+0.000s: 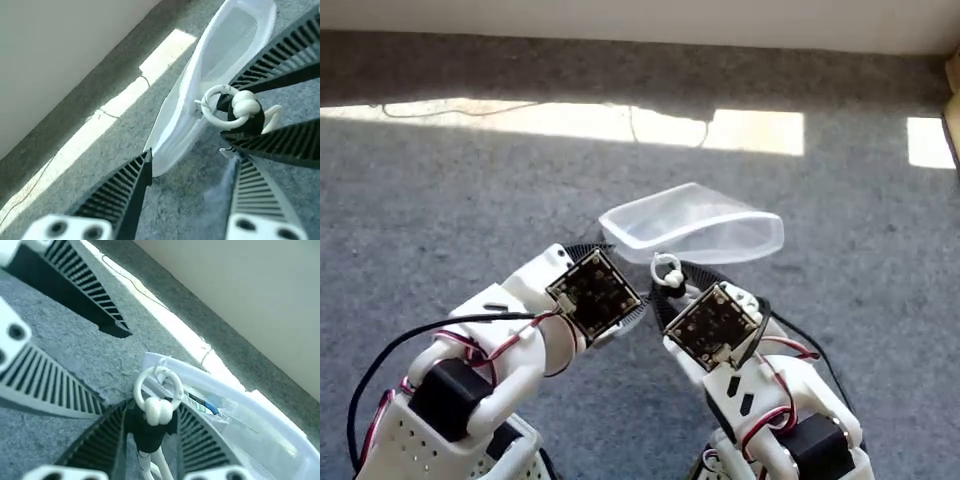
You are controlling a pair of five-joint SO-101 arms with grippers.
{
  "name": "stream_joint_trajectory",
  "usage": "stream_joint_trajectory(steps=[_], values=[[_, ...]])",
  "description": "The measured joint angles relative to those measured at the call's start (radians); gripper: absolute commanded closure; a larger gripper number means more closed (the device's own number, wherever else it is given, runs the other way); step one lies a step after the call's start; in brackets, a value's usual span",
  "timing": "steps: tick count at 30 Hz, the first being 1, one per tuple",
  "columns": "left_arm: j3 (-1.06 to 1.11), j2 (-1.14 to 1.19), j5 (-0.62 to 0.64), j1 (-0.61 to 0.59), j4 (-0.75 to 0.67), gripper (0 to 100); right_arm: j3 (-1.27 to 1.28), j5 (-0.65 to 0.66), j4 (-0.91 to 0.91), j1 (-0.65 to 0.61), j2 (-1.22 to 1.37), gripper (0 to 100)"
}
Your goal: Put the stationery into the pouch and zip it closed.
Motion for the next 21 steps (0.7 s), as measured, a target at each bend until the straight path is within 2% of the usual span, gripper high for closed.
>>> stream_joint_trajectory(steps=[13, 21], values=[[0.144, 0.002, -0.037, 0.000, -0.229, 75, -0.002, 0.012, 0.005, 0.009, 0.000, 99.3], [0.149, 0.002, -0.041, -0.011, -0.253, 75, -0.002, 0.051, 0.005, 0.012, 0.000, 99.3]])
